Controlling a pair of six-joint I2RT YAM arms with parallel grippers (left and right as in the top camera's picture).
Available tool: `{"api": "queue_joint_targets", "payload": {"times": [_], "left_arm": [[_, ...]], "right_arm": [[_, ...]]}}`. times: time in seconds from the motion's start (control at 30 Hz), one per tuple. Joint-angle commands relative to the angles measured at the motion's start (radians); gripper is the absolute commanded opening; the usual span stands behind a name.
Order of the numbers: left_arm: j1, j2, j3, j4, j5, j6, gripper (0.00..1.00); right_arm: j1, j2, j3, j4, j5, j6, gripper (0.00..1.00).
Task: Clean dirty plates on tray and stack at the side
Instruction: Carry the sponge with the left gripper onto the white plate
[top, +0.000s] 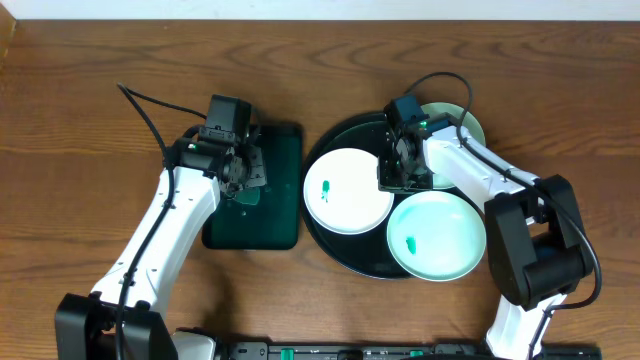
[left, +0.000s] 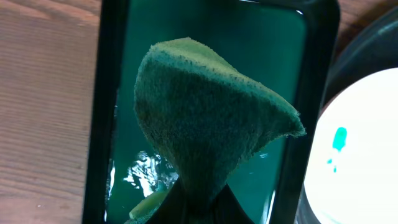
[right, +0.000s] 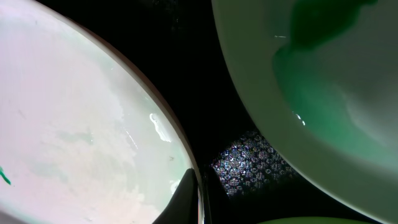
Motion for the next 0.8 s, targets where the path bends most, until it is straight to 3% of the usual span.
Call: {"api": "queue_joint_targets", "payload": {"times": [0.0,0.3,0.5,0.77], "left_arm": [[0.0,0.011,0.068,-0.043,-0.049,0.013,0.07],[-0.004,0.206,0.365,-0.311,-0.087,0.034,0.07],[-0.042,0.246,0.366,-0.271,0.218,0.027,0.07],[-0.188,0.257,0.328,-0.143,0.248,-0.118,0.07]], "right_arm": [[0.007,-0.025,-0.004,-0.001,0.055,0.012,0.01],[0.009,-0.025,-0.004,0.0,0.06,0.012,0.01],[0.01,-0.025,-0.004,0.0,0.06,0.012,0.01],[0.01,-0.025,-0.005,0.002,0.06,0.011,0.01]]}}
